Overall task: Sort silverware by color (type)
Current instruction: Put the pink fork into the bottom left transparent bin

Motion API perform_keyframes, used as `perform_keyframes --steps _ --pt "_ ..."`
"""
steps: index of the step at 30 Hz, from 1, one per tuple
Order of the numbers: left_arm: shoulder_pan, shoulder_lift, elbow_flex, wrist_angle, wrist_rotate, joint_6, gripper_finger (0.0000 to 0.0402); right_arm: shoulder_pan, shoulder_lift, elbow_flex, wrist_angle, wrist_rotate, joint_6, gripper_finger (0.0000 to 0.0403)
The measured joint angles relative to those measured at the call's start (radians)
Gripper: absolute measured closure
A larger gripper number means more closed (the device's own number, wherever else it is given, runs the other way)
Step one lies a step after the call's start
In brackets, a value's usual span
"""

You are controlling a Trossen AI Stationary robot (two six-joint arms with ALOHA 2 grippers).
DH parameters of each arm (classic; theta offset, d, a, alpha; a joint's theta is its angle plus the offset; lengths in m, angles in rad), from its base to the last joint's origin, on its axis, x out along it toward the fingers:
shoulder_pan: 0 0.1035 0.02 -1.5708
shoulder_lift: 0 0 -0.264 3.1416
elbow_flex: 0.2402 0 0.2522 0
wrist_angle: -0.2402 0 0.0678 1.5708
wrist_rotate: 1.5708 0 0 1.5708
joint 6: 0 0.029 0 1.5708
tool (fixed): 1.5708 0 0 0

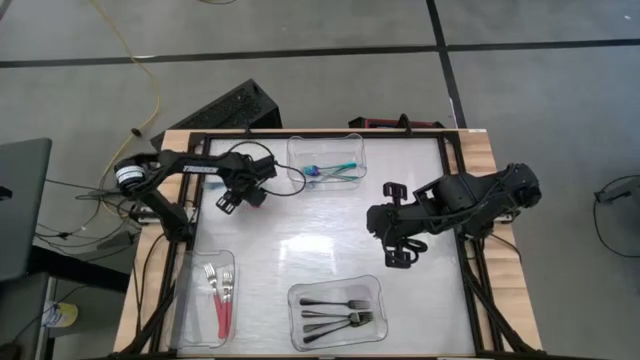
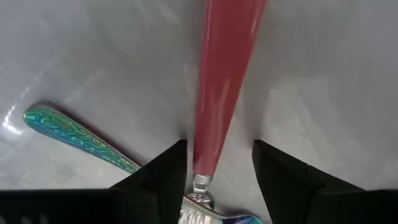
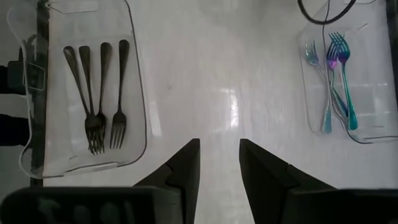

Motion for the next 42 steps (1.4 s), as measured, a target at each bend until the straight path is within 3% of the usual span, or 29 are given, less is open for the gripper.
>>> perform_keyframes --steps 7,10,15,21,28,32,42 --pt "-0.015 0.062 0.007 0.010 -0.001 -0.010 0.0240 0.002 0.000 0.000 0.002 -0.001 0.008 0.0269" --pt "-0.026 0.064 0.015 0.010 -0.008 -0.005 0.0276 0.007 0.000 0.000 0.003 -0.001 0.008 0.0269" --pt "-0.024 0.065 0.023 0.021 0.003 -0.035 0.0374 0.009 0.000 0.000 0.004 0.001 0.008 0.0269" --pt "-0.023 0.028 0.035 0.021 0.049 -0.072 0.0377 0.008 0.000 0.000 0.004 0.005 0.012 0.0269" --pt "0.004 -0.179 0.039 0.067 0.323 -0.091 0.0377 0.013 0.000 0.000 0.004 0.005 0.061 0.0269" --pt "0.043 -0.287 0.038 0.089 0.507 -0.150 0.0377 0.026 0.000 0.000 0.009 0.008 0.078 0.0269" --pt "0.139 -0.467 -0.028 0.245 0.847 -0.345 0.0377 0.054 0.000 0.000 0.064 0.010 0.115 0.0269"
